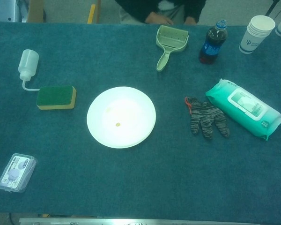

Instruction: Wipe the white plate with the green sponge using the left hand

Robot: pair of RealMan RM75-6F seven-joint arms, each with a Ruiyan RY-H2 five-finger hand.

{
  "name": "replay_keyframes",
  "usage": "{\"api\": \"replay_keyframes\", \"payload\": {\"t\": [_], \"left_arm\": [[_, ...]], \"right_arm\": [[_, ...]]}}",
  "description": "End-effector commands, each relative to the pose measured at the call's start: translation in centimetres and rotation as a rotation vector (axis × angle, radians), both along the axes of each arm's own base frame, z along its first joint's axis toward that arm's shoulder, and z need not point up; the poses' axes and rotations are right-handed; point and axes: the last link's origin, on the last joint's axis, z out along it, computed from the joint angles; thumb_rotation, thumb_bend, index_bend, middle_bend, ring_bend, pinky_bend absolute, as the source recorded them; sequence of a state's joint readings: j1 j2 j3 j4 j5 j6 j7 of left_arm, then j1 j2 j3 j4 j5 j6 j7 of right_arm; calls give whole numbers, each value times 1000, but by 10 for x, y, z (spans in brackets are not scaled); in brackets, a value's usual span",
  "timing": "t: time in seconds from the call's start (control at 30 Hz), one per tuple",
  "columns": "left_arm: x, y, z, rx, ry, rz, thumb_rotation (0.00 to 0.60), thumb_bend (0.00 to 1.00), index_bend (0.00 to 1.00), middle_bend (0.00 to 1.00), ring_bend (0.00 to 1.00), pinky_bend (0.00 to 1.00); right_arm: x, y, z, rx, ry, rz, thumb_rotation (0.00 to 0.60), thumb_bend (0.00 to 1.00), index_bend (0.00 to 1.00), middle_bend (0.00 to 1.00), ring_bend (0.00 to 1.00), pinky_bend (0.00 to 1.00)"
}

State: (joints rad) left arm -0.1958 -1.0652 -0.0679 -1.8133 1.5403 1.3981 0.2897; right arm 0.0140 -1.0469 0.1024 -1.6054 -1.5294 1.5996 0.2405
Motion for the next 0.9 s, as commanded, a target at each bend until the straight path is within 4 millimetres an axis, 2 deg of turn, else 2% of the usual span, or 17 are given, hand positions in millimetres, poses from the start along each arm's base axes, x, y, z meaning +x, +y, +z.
{"api": "replay_keyframes", "payload": {"t": [0.03,0.3,0.5,0.63,0.9], "left_arm": [[9,9,-5,-46,-1,-31,600,237,282,193,41,139],[26,32,-26,-186,48,-74,597,237,277,181,41,139],[36,48,-46,-277,95,-78,532,236,259,167,41,139],[40,56,-60,-315,125,-73,408,236,237,141,41,139],[36,65,-81,-359,191,-20,364,236,172,96,26,139]], "right_arm": [[-1,0,0,0,0,-1,600,184,340,400,265,313],[-4,-2,1,2,2,-12,600,184,340,400,265,313],[-7,-3,1,1,4,-19,600,184,340,400,265,313],[-9,-3,2,-2,6,-26,600,184,340,400,265,313],[-12,-3,3,-6,7,-35,600,184,340,400,265,313]]}}
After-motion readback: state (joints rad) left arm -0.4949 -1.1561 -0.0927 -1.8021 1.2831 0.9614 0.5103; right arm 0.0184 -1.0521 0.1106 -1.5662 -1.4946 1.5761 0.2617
